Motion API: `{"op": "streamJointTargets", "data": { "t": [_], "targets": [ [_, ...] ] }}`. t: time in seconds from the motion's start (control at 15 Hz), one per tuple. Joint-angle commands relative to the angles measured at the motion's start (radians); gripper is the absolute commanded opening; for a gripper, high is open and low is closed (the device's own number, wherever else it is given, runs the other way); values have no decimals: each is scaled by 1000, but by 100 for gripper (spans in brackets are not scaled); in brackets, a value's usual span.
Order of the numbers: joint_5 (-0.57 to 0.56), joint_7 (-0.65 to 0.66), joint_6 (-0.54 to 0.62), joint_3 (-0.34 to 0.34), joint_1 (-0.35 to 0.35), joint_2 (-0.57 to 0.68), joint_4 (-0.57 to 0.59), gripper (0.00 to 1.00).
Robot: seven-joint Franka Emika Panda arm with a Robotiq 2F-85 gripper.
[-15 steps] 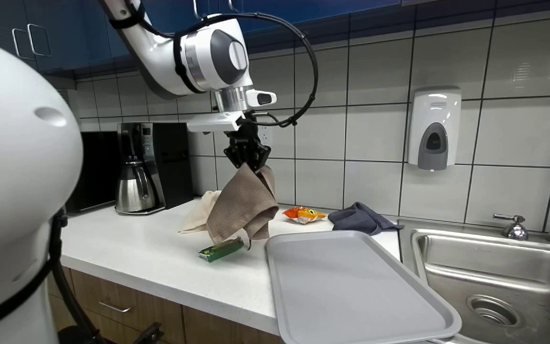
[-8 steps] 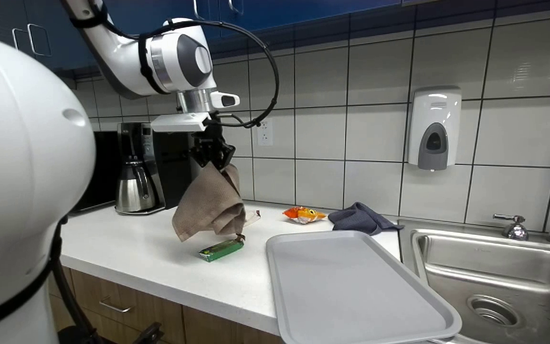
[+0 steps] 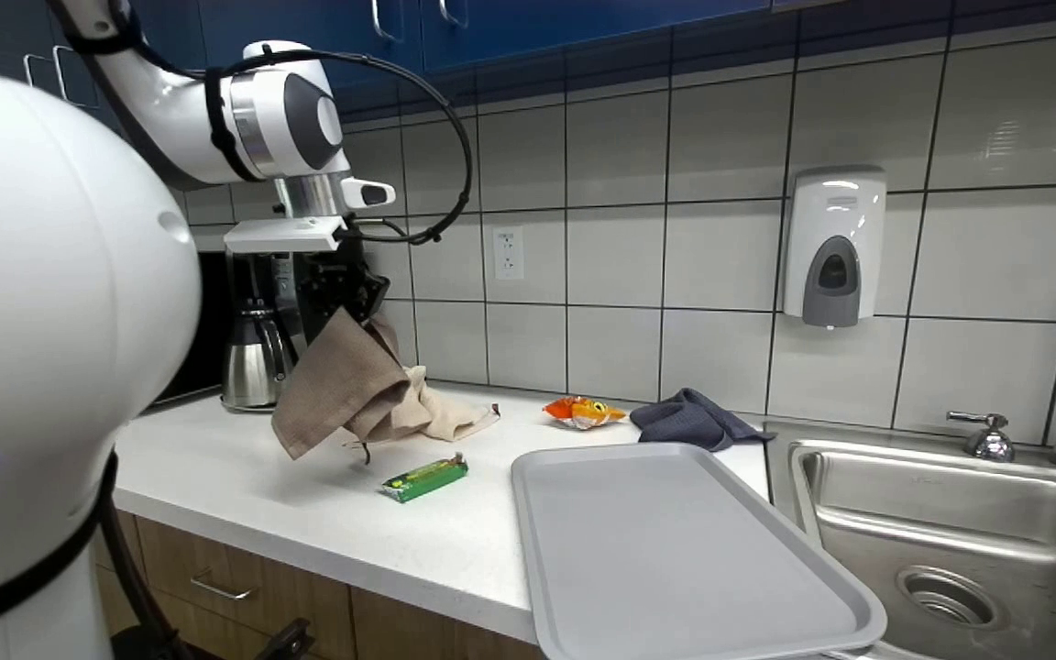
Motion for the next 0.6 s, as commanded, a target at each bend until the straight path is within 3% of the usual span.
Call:
{"op": "streamJointTargets", "data": {
  "t": [0.0, 0.53],
  "targets": [
    [1, -4, -19, 36, 25, 46, 64, 2],
    [-14, -15, -15, 80, 92, 156, 158, 2]
  ]
}}
